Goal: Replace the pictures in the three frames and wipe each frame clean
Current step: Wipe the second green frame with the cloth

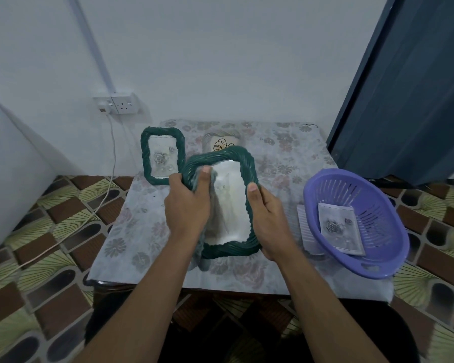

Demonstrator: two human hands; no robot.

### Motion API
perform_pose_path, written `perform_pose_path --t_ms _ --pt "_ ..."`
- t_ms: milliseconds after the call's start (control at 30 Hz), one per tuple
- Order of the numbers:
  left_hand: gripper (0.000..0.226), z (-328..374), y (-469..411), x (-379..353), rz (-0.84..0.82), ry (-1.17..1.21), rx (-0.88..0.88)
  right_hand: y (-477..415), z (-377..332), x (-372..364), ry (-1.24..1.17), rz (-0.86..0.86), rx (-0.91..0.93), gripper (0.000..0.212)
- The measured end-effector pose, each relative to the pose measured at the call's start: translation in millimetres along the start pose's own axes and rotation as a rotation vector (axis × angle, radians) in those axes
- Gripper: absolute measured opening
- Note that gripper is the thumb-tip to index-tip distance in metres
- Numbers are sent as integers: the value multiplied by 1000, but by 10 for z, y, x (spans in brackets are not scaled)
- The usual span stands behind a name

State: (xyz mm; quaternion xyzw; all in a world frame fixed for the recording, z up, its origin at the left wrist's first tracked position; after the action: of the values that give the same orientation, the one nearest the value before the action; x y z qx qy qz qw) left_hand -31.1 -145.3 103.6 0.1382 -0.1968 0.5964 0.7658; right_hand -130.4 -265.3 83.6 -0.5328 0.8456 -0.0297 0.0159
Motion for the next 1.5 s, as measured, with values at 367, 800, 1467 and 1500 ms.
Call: perform_pose_path --t_ms 367,800,1467,1500 --pt "100 47 48 -85 -171 -10 -4 27 6 -7 -143 14 -10 61" --pt "40 109 -71 5 -62 -193 -234 40 -40 88 -282 -47 -114 28" --pt "41 -42 -125 240 -239 675 -59 32 78 281 -567 50 -243 24" --pt "45 -15 -73 197 -297 730 -69 23 77 289 -565 66 -246 24"
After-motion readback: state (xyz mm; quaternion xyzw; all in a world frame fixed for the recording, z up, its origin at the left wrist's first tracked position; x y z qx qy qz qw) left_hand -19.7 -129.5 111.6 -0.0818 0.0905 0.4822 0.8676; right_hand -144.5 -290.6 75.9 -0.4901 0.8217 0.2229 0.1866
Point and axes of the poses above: each hand's wrist, its own y-axis away from the middle knuckle, its own x-axis out of the back of the hand, z = x × y, the point moved 4 cm from there along -y, towards the middle knuckle, and after that the axes turned 11 degrees about -z, right-handed, at the moved point
